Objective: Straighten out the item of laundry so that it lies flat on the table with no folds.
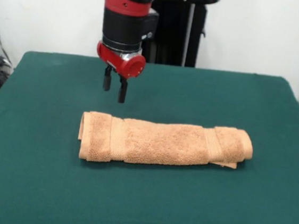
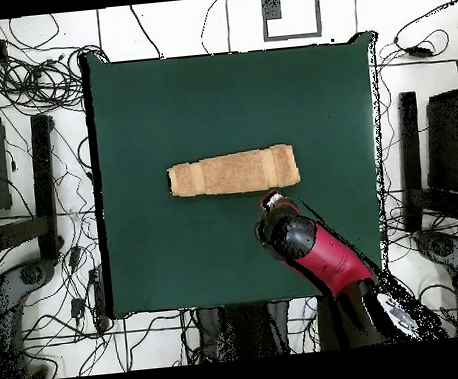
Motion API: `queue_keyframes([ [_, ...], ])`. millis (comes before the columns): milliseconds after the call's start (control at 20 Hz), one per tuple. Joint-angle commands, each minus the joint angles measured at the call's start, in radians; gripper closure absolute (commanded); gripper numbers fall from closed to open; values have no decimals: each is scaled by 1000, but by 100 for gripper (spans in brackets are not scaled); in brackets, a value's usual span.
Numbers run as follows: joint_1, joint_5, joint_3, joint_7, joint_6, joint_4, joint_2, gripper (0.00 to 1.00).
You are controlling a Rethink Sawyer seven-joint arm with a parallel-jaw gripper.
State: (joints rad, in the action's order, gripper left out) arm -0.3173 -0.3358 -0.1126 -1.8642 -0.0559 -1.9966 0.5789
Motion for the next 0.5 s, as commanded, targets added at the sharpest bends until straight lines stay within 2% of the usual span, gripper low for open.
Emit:
queue_keyframes([
  [50, 2, 70, 78, -80, 7, 89, -12, 0],
  [150, -8, 98, 82, -63, -5, 98, -5, 0],
  [300, -38, 196, 107, 40, -64, 124, 15, 0],
  [500, -157, 367, 267, 226, -192, 157, 33, 0],
])
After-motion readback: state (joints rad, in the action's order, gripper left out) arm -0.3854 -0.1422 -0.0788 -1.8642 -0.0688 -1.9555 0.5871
